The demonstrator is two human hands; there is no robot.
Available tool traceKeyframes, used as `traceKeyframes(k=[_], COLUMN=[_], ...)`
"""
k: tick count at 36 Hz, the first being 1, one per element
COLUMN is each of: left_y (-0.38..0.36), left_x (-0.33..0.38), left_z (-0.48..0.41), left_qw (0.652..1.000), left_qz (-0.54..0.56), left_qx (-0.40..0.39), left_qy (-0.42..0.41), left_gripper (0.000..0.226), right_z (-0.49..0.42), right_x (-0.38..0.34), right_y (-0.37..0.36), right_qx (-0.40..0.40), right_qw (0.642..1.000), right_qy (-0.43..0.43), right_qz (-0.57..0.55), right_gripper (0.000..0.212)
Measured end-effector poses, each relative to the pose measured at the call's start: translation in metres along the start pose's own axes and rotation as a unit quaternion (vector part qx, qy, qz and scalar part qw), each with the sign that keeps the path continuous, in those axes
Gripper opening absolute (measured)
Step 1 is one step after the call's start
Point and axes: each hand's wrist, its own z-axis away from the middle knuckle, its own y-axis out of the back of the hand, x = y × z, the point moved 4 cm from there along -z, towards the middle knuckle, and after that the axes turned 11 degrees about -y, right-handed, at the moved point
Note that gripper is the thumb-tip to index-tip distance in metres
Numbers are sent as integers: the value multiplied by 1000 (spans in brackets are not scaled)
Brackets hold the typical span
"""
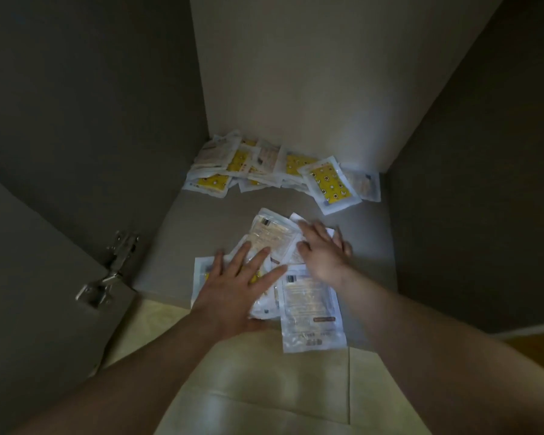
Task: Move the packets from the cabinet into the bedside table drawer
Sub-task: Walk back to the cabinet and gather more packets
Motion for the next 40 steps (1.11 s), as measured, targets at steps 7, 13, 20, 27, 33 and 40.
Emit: traceKeyframes(k=[7,13,20,27,33,40], left_y=[-2,-3,3,30,41,80], left_x=[-2,6,9,0,-11,-11], left_z=[6,28,32,27,38,50], left_qw=[999,992,986,979,961,915], left_qz=[8,14,2,39,227,352], left_qx=[33,118,156,193,157,151], left_qy=[-32,-42,-56,-60,6,125], left_gripper=[77,94,44,43,33,34], right_z=[19,64,84,78,72,90], right_x=[9,17,24,-9,-26,-43], right_y=[-12,-24,-37,-35,-14,19], right_qx=[66,-15,-30,-22,-9,-29], right_qw=[997,996,985,979,969,984], right_qy=[49,81,91,167,236,176], right_qz=[-7,-46,147,117,71,5], right_gripper=[48,95,114,84,50,28])
